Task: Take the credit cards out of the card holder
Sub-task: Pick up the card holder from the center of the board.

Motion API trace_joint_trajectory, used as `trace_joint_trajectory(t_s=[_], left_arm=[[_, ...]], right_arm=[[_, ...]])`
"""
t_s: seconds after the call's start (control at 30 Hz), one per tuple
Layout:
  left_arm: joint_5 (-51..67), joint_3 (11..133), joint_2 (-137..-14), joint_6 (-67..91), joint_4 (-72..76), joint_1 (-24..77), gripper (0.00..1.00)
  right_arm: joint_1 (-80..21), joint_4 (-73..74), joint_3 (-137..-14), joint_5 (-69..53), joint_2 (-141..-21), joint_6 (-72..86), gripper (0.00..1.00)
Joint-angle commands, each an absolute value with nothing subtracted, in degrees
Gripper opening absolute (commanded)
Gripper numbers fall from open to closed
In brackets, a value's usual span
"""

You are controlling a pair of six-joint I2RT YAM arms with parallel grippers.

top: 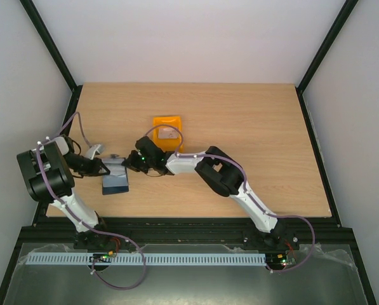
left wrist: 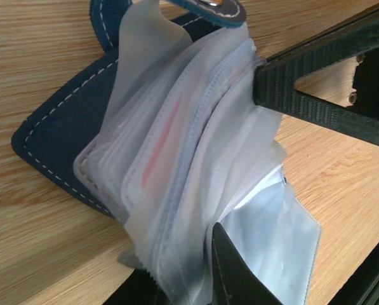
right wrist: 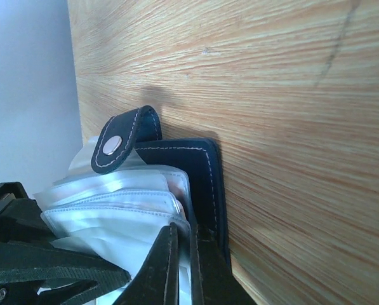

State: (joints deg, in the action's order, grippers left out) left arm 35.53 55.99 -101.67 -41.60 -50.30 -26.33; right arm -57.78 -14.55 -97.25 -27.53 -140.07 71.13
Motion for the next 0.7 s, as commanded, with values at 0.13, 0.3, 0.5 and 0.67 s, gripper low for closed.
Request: trace_joint_trajectory(t_s=[0.13, 0.3, 0.5, 0.67], left_arm=[[44.3, 57.3, -98.5, -44.7, -53.2, -26.8, 0.02], [39.5, 60.2, -91.8, -44.7, -54.4, -27.0, 0.02], [35.1, 70.8, -81.2, -42.9, -57.6, -22.7, 0.02], [37.3, 81.7, -75.2, -44.4, -65.0, -10.1, 0.02]], right_arm=[[-59.9, -24.8, -92.9, -36.8, -131.8, 69.4, 0.35], [-59.3, -18.5, -88.5, -36.4, -120.6, 56.7, 0.55], [-58.1, -2.8, -87.1, -39.9, -106.8, 34.6, 0.68], [-55.5, 10.3, -84.2, -34.2, -93.0, 11.4, 0.75]])
